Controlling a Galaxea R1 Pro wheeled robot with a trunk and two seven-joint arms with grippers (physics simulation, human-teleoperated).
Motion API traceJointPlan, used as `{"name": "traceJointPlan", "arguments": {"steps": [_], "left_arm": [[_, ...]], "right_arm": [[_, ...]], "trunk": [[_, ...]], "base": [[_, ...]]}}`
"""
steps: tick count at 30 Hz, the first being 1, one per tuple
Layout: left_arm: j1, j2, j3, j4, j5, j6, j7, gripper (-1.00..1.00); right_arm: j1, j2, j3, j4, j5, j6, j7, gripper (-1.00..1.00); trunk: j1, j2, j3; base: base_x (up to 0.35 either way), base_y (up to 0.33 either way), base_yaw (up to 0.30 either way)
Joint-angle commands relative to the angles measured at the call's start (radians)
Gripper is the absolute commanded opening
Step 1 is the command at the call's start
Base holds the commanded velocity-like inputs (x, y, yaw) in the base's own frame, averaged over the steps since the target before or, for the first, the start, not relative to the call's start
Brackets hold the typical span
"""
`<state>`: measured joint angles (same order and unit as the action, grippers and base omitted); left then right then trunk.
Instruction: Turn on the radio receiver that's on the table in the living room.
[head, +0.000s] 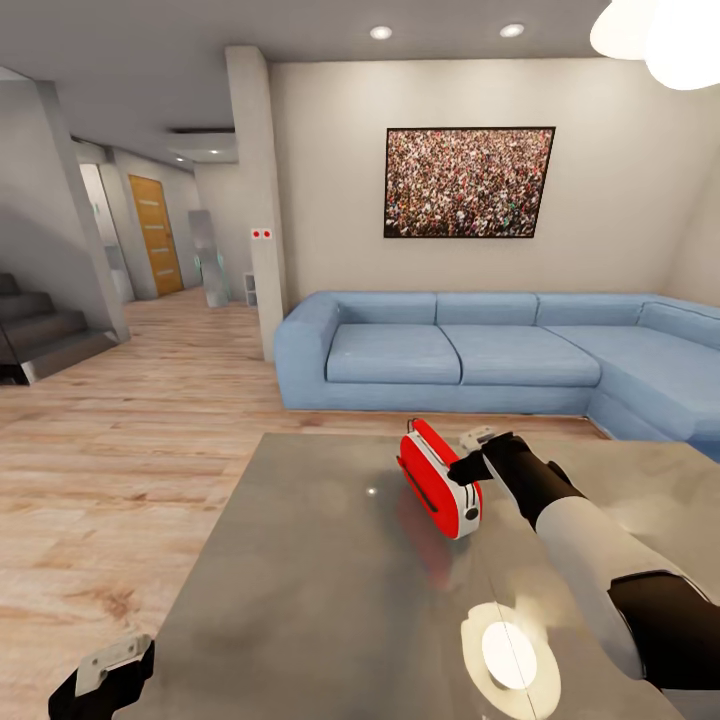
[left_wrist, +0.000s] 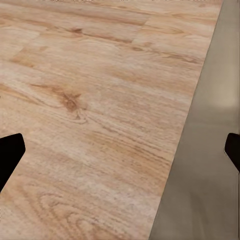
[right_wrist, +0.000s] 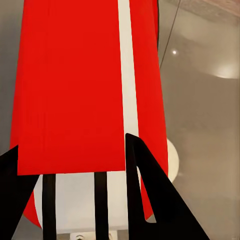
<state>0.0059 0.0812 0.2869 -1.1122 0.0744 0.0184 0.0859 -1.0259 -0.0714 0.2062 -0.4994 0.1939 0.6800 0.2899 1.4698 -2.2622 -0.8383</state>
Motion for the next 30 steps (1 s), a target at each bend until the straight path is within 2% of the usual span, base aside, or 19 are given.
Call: {"name": "traceJointPlan", "arguments": {"steps": [1, 30], "left_arm": [[0.000, 0.000, 0.000, 0.000, 0.000, 0.000, 0.000, 1.00], [0.000, 0.008, 0.000, 0.002, -0.002, -0.001, -0.001, 1.00]], "right_arm": [[0.000, 0.000, -0.001, -0.001, -0.001, 0.000, 0.000, -1.00], [0.000, 0.001, 0.001, -0.001, 0.001, 0.000, 0.005, -1.00]], "trunk": [[-0.004, 0.007, 0.003], [-0.115, 0.210, 0.094]], "base": [[0.000, 0.000, 0.000], [0.000, 0.000, 0.000]]}}
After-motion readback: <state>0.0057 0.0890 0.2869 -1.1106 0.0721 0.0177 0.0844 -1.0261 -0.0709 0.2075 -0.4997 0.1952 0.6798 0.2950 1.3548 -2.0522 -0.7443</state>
